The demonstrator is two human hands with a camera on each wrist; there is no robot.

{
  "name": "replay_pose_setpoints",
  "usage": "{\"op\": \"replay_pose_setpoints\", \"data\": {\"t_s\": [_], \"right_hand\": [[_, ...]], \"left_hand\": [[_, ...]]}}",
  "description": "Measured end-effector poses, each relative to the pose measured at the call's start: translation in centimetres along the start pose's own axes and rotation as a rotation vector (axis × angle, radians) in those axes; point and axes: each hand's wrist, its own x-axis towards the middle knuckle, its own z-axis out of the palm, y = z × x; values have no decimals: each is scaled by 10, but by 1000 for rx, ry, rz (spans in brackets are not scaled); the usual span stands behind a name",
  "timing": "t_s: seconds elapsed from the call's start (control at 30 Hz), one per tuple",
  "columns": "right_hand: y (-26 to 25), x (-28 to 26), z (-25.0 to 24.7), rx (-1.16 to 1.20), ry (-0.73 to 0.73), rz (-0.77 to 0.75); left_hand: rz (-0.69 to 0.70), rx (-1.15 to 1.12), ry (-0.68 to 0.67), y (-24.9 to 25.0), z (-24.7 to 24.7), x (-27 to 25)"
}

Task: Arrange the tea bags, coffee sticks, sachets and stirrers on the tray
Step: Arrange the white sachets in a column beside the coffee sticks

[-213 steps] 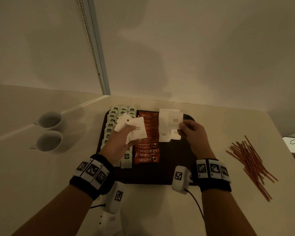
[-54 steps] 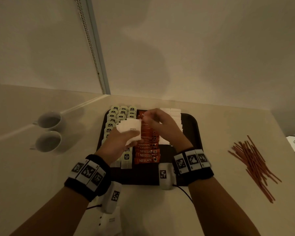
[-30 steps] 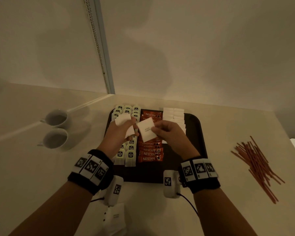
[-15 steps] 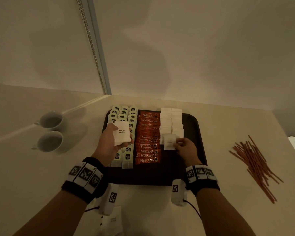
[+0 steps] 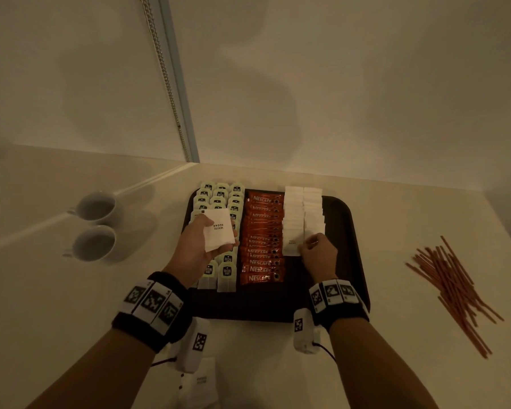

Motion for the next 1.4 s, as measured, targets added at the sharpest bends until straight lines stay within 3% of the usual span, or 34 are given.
{"op": "replay_pose_setpoints", "data": {"t_s": [0.07, 0.17, 0.27, 0.33, 0.43, 0.63, 0.73, 0.87, 1.1, 1.23, 1.4], "right_hand": [[-4, -1, -2, -50, 12, -29], [-31, -12, -8, 75, -6, -179], [-77, -34, -18, 264, -236, -406], [-104, -45, -21, 243, -410, -505], [-126, -50, -23, 152, -434, -604], [-130, -52, -27, 385, -339, -419], [-120, -58, -34, 410, -467, -365], [-112, -71, -41, 329, -678, -407], [-108, -66, -45, 346, -494, -447], [-84, -44, -62, 572, -356, -282], [-28, -9, -75, 348, -133, -87]], "left_hand": [[-14, 30, 2, 0, 1, 0], [-33, 68, 34, -1, 3, 1], [-6, 178, 2, -1, 8, -1], [41, 276, -55, -4, 12, -2], [99, 321, -104, -4, 15, -6], [181, 345, -81, -1, 12, -6], [225, 248, 8, 6, 7, -2], [262, 308, -17, 13, 6, 0], [210, 363, -56, 14, 14, 1], [50, 109, -50, 17, 7, -2], [25, -6, -55, 14, -3, -4]]}}
